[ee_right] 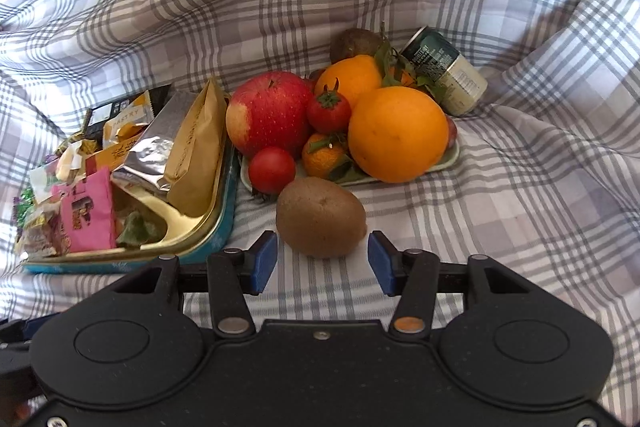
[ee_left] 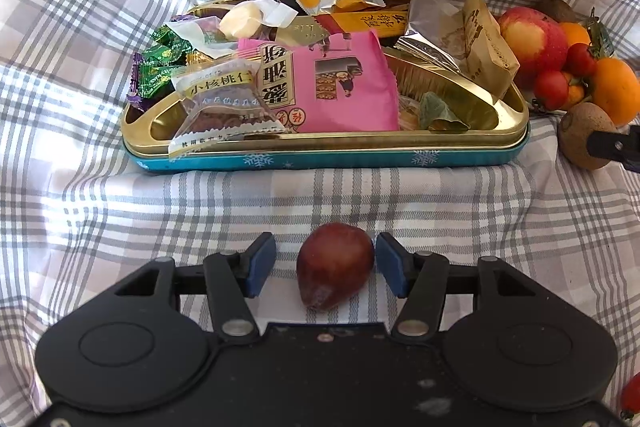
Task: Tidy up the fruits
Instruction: 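Close right gripper on a brown kiwi while left gripper holds the plum, then lift held plum and kiwi and carry both toward the gold tray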
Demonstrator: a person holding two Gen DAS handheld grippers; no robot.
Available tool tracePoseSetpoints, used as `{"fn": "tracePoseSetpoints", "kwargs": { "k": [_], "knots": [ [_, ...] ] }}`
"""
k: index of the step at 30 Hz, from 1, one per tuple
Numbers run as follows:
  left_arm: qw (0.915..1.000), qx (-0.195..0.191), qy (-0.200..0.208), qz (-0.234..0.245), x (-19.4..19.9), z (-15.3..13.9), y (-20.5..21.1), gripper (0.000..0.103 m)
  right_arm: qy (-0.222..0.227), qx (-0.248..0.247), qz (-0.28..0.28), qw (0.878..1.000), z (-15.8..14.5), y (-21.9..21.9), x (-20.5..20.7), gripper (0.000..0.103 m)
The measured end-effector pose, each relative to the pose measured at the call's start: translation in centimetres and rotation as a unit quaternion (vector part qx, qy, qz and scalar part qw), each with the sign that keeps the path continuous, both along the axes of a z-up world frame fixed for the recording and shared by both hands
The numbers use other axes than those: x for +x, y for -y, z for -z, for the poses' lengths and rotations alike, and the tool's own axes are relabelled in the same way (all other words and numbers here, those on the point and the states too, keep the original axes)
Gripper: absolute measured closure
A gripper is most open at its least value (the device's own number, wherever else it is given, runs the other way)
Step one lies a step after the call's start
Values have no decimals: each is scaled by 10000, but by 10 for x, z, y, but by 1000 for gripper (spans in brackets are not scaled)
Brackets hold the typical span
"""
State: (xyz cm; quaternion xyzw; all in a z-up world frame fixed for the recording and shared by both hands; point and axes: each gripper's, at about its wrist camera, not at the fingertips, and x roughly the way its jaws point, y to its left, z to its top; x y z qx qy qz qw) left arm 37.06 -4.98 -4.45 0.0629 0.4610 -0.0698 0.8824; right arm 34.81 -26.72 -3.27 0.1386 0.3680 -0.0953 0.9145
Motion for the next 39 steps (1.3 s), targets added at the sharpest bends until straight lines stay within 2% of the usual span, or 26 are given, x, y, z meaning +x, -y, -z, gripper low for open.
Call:
{"fn": "tracePoseSetpoints", "kwargs": {
  "k": [7,10,23,31,39],
  "knots": [
    [10000,-16,18,-23,0,0,0,43,0,-98,59,9999,6,-2,19,41],
    [10000,-14,38,-21,-1,0,0,43,-32,-296,35,9996,9,-5,26,39],
    [10000,-29,53,-65,-1,0,1,43,-163,-421,121,9989,22,-6,40,40],
    [10000,-34,66,-67,-2,0,0,44,-274,154,130,9994,16,3,9,41],
    [9999,-53,160,11,-5,1,-1,43,-121,350,59,9993,0,2,-48,41]
  ]
}}
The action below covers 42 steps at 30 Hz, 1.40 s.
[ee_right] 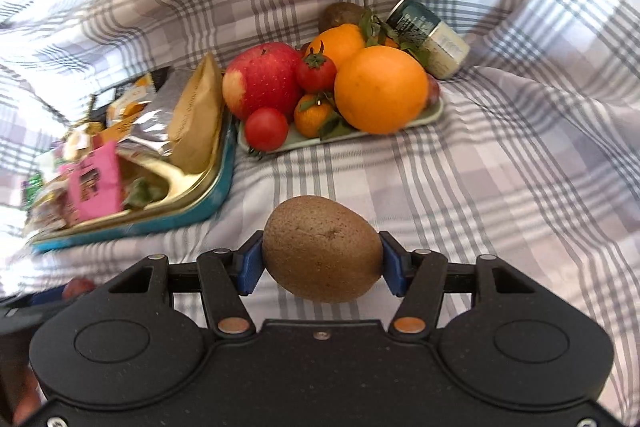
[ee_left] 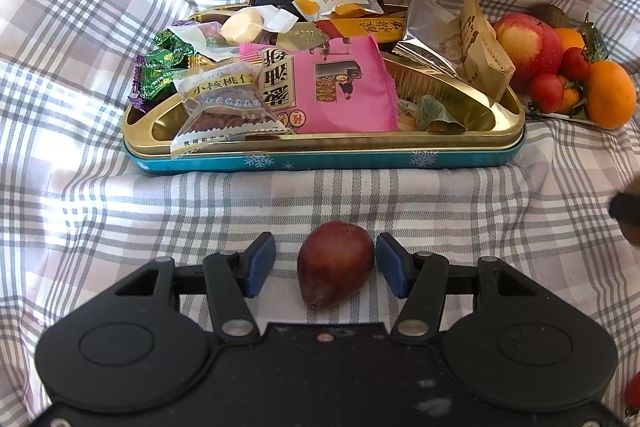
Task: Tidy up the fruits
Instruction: 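Lift held plum and kiwi and carry both toward the gold tray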
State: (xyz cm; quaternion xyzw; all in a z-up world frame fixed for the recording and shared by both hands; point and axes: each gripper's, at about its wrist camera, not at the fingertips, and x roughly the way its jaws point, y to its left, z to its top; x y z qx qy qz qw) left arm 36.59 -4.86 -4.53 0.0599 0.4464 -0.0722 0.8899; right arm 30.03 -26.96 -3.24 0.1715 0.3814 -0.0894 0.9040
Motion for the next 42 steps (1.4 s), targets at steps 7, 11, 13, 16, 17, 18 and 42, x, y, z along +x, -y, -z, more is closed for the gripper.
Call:
{"fn": "tracePoseSetpoints", "kwargs": {
  "k": [7,11,13,16,17,18,42],
  "knots": [
    [10000,-1,46,9,-1,0,-1,43,110,125,5,9999,-4,12,-48,41],
    [10000,33,56,-15,-2,0,1,43,149,-17,27,9999,-5,9,-70,41],
    [10000,54,21,-50,-1,-1,2,43,149,-57,28,9999,-5,8,-80,41],
    [9999,106,7,-68,0,-2,4,43,134,-27,32,9999,-6,8,-94,41],
    [9999,118,5,-70,-1,-2,4,43,124,-10,25,9999,-6,9,-99,41],
    [9999,126,-1,-76,-1,-2,5,44,113,7,27,9999,-6,9,-103,41],
    [9981,306,490,-207,-45,-48,-7,65,417,-117,-14,9991,-26,-6,-170,41]
  ]
}}
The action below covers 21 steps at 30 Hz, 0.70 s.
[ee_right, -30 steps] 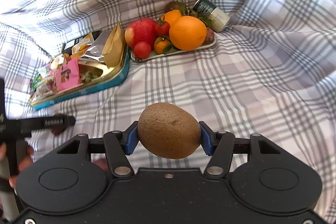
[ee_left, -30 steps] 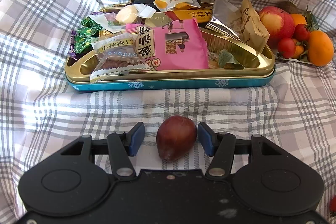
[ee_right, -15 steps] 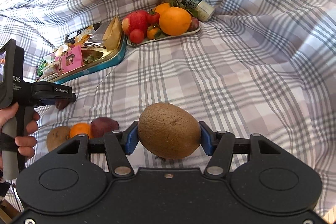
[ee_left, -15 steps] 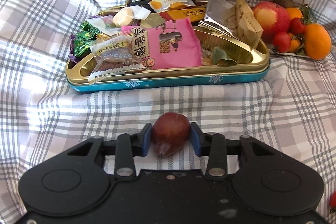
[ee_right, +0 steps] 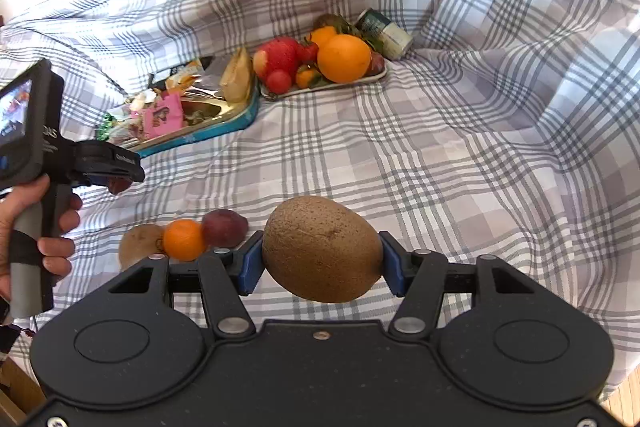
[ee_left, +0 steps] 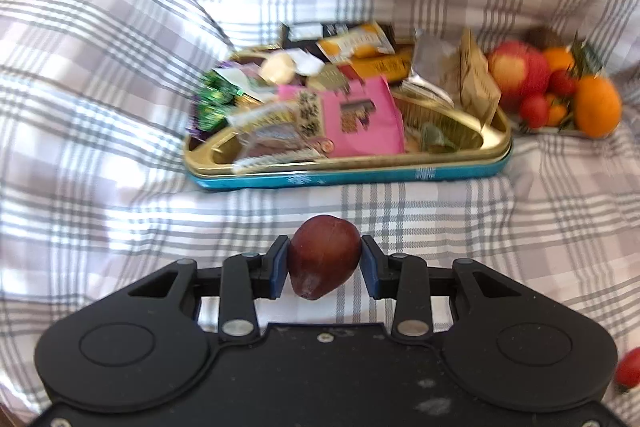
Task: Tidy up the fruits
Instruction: 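Lift held plum and kiwi and carry both toward the gold tray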
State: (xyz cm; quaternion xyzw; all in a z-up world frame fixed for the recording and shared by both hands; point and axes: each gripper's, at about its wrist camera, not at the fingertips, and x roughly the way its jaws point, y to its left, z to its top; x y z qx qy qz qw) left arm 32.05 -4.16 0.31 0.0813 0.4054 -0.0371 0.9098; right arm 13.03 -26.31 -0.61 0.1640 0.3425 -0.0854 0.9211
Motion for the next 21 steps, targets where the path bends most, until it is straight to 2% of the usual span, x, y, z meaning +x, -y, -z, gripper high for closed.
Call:
{"fn": "tracePoseSetpoints", "kwargs": {
  "k": [10,15,21],
  "knots": [
    [9995,-181,237,-65,-89,-48,-11,65,307,-90,-216,9993,-15,-14,-38,41],
    [9992,-301,279,-9,-140,-57,-16,65,416,-135,-348,9984,-18,-22,-63,41],
    [9989,-368,252,151,-198,-54,-23,65,448,-102,-450,9979,-19,-32,-91,41]
  ]
}}
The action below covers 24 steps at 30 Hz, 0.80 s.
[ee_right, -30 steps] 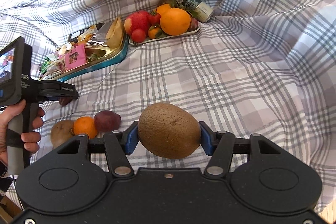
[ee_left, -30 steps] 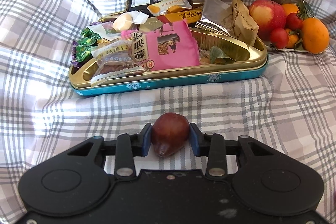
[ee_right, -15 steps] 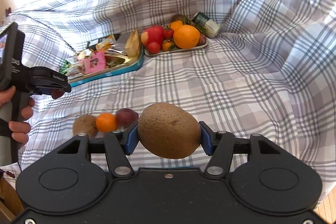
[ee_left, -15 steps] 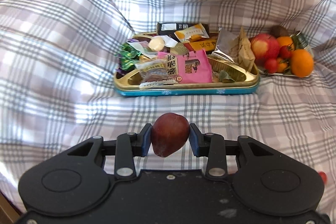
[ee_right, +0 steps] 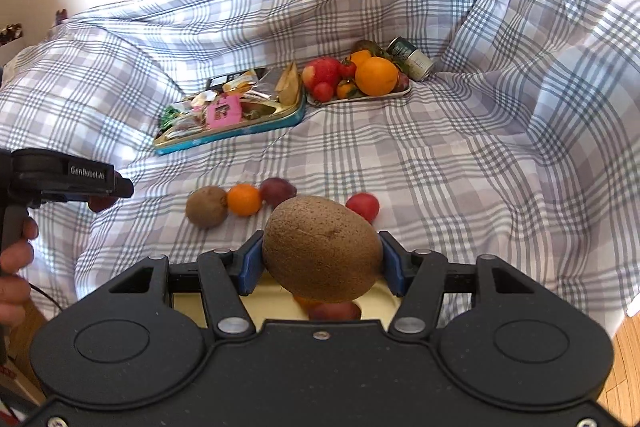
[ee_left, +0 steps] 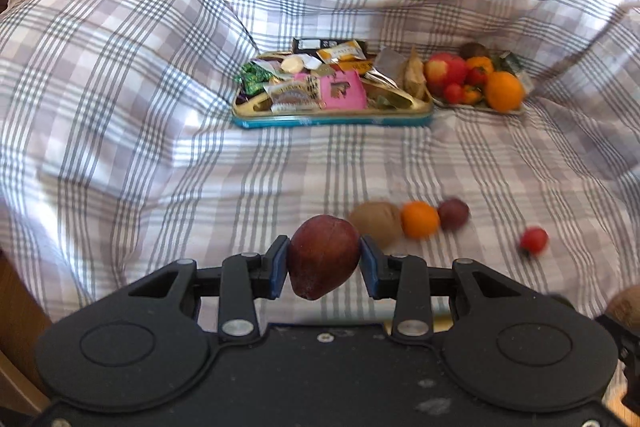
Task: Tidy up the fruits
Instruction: 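Lift held plum and kiwi and carry both toward the gold tray, then lower plum into the gold tray and open left gripper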
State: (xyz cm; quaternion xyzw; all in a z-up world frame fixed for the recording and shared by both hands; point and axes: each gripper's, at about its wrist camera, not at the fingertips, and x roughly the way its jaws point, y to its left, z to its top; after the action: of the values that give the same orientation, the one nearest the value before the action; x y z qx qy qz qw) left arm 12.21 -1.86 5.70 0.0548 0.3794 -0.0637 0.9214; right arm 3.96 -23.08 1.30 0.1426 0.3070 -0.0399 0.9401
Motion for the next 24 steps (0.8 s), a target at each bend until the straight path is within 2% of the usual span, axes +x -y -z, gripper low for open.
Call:
{"fn": "tracePoseSetpoints", "kwargs": {
  "k": [13,24],
  "knots": [
    [9987,-334,-282,273,-92,23,-5,65,-82,-5,-109,9999,5,-15,-44,41],
    [9942,-434,-816,542,-116,49,-4,68,-455,-164,-151,9987,18,-23,-48,41]
  ]
}}
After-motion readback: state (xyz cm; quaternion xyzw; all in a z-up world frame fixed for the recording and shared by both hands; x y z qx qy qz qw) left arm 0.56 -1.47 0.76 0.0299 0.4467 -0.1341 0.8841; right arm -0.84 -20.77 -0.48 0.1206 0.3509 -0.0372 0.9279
